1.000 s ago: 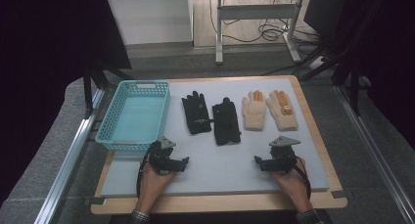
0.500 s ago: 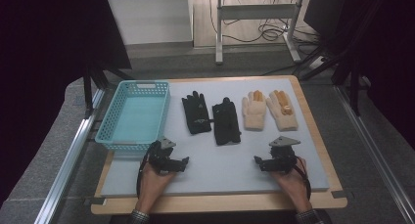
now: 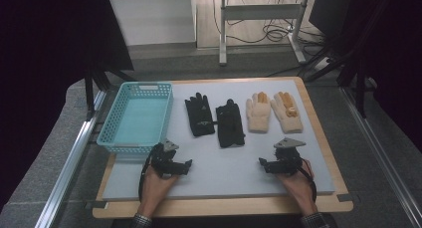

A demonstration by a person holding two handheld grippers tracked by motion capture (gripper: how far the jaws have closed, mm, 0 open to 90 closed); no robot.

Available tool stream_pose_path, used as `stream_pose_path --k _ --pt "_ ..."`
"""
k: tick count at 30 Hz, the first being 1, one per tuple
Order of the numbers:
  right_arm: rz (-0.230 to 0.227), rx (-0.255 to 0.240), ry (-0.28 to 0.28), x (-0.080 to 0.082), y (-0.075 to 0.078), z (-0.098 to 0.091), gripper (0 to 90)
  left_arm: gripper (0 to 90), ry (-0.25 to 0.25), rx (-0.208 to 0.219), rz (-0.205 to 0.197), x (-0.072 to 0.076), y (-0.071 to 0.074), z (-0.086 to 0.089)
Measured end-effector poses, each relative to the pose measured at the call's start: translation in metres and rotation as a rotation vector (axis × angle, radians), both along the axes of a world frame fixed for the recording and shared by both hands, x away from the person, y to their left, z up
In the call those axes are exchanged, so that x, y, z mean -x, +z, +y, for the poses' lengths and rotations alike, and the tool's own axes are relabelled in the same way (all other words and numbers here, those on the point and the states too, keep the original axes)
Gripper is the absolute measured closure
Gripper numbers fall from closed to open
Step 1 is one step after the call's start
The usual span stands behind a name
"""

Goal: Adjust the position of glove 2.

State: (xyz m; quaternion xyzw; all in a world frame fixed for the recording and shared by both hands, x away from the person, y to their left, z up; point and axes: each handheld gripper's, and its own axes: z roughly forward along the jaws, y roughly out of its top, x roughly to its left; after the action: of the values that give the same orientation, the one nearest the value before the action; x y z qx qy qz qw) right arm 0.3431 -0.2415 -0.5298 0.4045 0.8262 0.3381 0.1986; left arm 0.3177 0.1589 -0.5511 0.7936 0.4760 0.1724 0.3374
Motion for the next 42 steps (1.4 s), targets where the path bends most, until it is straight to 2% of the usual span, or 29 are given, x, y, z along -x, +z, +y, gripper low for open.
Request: stream_pose_path --k 2,10,13,17,30,36,42 --pt "-0.011 0.004 -0.002 0.000 0.002 0.001 17.4 3.3 0.000 0.000 0.000 0.000 0.000 0.000" --pt "-0.003 -0.054 0.019 -0.005 0.013 0.004 19.5 3.3 0.000 0.001 0.000 0.000 0.000 0.000" --pt "0.011 -0.074 0.039 -0.010 0.017 0.007 22.8 3.3 0.000 0.001 0.000 0.000 0.000 0.000" --pt "0.010 -0.082 0.066 -0.016 0.022 0.013 28.1 3.3 0.001 0.001 0.000 0.000 0.000 0.000" --pt "0.015 -0.070 0.108 -0.047 0.032 0.034 43.7 3.3 0.000 0.001 0.001 0.000 0.000 0.000" --pt "0.012 -0.043 0.130 -0.064 0.035 0.050 52.2 3.3 0.000 0.002 0.001 0.000 0.000 0.000" --pt "-0.002 -0.041 0.148 -0.083 0.044 0.066 57.6 3.3 0.000 0.002 0.001 0.000 0.000 0.000"
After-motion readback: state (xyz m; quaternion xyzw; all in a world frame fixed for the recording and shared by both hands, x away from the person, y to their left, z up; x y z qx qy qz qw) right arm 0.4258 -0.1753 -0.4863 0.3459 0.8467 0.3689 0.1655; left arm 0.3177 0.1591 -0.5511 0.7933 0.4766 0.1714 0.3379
